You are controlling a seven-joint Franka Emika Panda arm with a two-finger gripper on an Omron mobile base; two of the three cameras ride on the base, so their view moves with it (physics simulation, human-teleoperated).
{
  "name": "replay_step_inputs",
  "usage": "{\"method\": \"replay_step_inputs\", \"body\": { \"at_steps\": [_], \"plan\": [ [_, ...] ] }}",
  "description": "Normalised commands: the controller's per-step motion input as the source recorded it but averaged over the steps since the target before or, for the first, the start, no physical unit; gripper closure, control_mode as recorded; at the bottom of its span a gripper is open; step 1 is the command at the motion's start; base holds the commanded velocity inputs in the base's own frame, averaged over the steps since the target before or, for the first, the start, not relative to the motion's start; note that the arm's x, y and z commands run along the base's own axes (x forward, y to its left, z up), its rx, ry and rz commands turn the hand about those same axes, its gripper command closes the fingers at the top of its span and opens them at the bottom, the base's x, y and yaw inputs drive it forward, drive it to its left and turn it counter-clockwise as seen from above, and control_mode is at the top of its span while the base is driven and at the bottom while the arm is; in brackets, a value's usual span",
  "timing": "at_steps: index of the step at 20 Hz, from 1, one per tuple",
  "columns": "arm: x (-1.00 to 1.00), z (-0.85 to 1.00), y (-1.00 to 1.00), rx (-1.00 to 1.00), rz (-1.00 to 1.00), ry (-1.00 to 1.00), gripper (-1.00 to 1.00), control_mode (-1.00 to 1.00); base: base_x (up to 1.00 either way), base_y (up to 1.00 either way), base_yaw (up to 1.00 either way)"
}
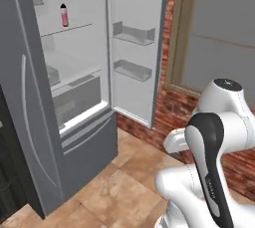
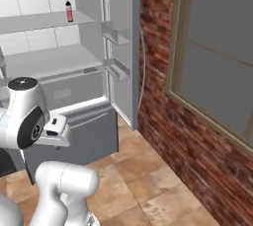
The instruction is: Open the fridge, grab two sodas, and place both sodas inside the bowl with ice on the dining counter.
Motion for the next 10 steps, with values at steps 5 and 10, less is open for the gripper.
{"method": "replay_step_inputs", "body": {
  "at_steps": [5, 10],
  "plan": [
    [0.0, 0.0, 0.0, 0.0, 0.0, 0.0, -1.0, 1.0, 0.87, -0.4, 0.43],
    [0.0, 0.0, 0.0, 0.0, 0.0, 0.0, -1.0, 1.0, 0.94, -0.22, 0.41]
  ]
}}
